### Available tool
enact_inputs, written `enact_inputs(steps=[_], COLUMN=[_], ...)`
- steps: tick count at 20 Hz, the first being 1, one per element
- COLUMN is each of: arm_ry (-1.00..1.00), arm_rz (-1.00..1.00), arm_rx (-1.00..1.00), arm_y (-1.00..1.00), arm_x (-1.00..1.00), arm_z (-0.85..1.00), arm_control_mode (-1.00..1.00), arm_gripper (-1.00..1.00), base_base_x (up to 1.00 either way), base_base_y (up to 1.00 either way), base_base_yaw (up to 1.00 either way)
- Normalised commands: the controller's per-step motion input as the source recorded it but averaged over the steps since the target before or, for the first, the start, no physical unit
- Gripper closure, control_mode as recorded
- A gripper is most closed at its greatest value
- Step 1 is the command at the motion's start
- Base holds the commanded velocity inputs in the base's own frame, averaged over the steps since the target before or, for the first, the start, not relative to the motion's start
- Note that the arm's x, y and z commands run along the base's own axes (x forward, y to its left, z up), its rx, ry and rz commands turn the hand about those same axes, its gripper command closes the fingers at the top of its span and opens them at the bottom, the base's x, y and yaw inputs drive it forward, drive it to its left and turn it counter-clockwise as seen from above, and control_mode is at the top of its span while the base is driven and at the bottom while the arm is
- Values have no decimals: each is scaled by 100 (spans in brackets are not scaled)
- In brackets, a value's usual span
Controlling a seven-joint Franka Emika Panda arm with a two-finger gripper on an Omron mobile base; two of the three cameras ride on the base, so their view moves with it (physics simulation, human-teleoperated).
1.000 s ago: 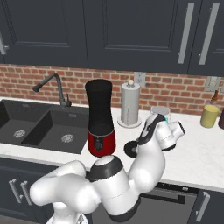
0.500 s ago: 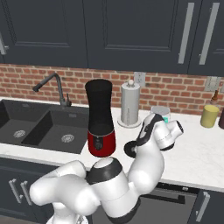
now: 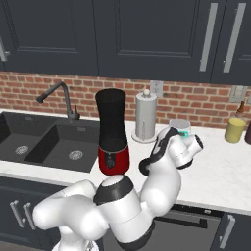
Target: Close the lid blender by securely placing the lid on top.
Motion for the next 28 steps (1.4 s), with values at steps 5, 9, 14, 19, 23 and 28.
enact_inputs(steps=[5, 9, 14, 19, 23, 28], arm_ry=[0, 0, 0, 0, 0, -1], arm_rz=[-1, 0, 0, 0, 0, 0], arm_rx=[0, 0, 0, 0, 0, 0], arm_y=[8, 8, 0, 0, -6, -22], arm_x=[-15, -20, -3, 5, 9, 0], arm_z=[-7, -15, -25, -8, 0, 4], arm_control_mode=[-100, -100, -100, -100, -100, -100], arm_gripper=[-100, -100, -100, -100, -100, -100], base_base_x=[0, 0, 0, 0, 0, 0], base_base_y=[0, 0, 0, 0, 0, 0], base_base_yaw=[0, 0, 0, 0, 0, 0])
